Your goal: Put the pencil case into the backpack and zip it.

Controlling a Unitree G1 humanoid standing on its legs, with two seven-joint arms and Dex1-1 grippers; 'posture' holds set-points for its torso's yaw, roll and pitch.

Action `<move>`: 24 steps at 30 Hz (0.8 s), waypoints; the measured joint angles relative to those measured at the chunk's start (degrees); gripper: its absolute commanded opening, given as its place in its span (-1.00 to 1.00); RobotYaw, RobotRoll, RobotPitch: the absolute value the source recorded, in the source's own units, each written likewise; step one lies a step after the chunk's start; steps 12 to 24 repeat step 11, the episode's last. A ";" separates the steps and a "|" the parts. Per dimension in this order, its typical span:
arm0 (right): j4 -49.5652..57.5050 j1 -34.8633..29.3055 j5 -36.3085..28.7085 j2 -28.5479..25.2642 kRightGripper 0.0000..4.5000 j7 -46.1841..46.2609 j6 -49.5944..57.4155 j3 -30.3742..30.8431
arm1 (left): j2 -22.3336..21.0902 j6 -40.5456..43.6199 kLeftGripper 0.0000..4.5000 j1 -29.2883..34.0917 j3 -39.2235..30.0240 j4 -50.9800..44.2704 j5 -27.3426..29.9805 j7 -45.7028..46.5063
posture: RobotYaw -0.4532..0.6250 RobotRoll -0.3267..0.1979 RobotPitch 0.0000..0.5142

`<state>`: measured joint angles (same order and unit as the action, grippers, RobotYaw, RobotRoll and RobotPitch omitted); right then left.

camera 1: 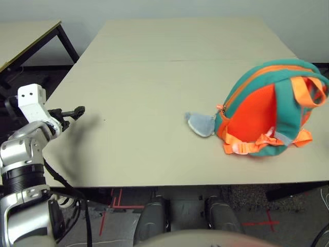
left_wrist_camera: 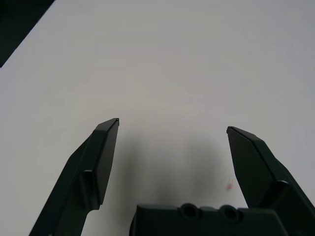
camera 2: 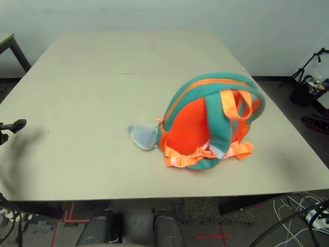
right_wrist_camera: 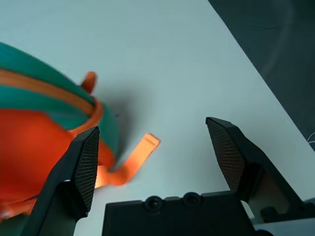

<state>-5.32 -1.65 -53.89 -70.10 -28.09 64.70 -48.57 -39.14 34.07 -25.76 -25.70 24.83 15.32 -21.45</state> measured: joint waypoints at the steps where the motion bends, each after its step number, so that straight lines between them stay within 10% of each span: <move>1: -0.45 1.87 1.06 1.53 0.98 -0.63 -1.62 2.41 | 0.20 -1.36 1.00 -0.45 0.17 1.17 -0.18 0.59 | -0.33 0.25 -0.88; 11: -16.82 19.46 20.28 16.89 0.98 -3.23 -32.37 19.79 | 6.07 -15.98 1.00 -3.26 1.81 12.91 -2.39 6.71 | -0.28 0.25 -0.90; 24: -16.82 19.46 20.28 16.89 0.98 -3.23 -32.37 19.79 | 6.07 -15.98 1.00 -3.26 1.81 12.91 -2.39 6.71 | -0.28 0.25 -0.90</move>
